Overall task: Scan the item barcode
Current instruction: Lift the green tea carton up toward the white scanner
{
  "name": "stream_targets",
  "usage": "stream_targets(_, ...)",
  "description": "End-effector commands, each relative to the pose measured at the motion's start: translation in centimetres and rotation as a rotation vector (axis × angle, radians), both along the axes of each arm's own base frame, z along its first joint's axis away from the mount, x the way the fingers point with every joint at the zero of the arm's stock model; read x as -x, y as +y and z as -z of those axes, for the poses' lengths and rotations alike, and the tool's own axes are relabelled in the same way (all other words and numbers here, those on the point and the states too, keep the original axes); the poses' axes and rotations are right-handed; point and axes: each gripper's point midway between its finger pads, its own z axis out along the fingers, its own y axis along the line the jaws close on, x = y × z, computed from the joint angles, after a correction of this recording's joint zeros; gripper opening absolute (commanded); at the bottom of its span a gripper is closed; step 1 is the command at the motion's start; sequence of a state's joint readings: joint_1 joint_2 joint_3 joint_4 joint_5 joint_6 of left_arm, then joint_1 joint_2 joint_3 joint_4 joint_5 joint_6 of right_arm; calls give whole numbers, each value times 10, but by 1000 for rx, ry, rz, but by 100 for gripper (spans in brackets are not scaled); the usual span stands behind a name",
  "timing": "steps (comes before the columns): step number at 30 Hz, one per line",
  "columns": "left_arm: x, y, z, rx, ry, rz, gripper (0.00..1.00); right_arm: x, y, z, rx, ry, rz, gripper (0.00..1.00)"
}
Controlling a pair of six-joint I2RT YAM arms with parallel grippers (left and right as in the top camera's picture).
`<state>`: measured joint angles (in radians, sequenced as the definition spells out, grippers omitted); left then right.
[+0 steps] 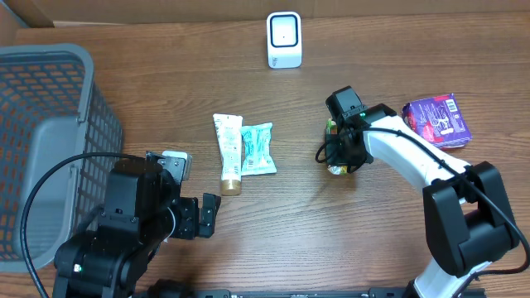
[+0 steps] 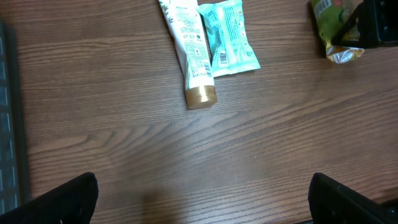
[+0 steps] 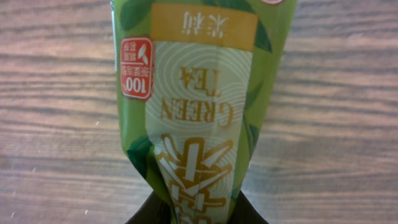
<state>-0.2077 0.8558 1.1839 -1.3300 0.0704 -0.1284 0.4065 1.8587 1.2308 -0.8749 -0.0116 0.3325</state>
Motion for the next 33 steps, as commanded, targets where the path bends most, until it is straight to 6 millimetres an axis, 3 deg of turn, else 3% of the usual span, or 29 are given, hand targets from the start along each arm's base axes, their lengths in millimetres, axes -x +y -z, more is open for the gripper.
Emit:
stream_targets(1,-2,3,-1,-3,-3,-19,100,-16,22,-26,-98,-25,-62,4)
stream_targets(9,-2,3,-1,-3,-3,-19,99,-24,79,-115,-473,-45,-317,4)
stream_targets(13,-2,3,-1,-3,-3,-19,100,-23,99,-172,-775,-68,-404,4)
stream_targets(17,-2,3,-1,-3,-3,-19,100,-25,98,-220,-1043,-79,-407,4)
stream_targets(24,-2,3,-1,-3,-3,-19,99,-26,84,-261,-1285,-87,-404,4)
stream_targets(29,-2,3,-1,-3,-3,-19,100,-40,79,-276,-1230,-120,-361,4)
stream_targets(33,-2,3,-1,-3,-3,-19,100,-58,78,-303,-1110,-216,-322,4)
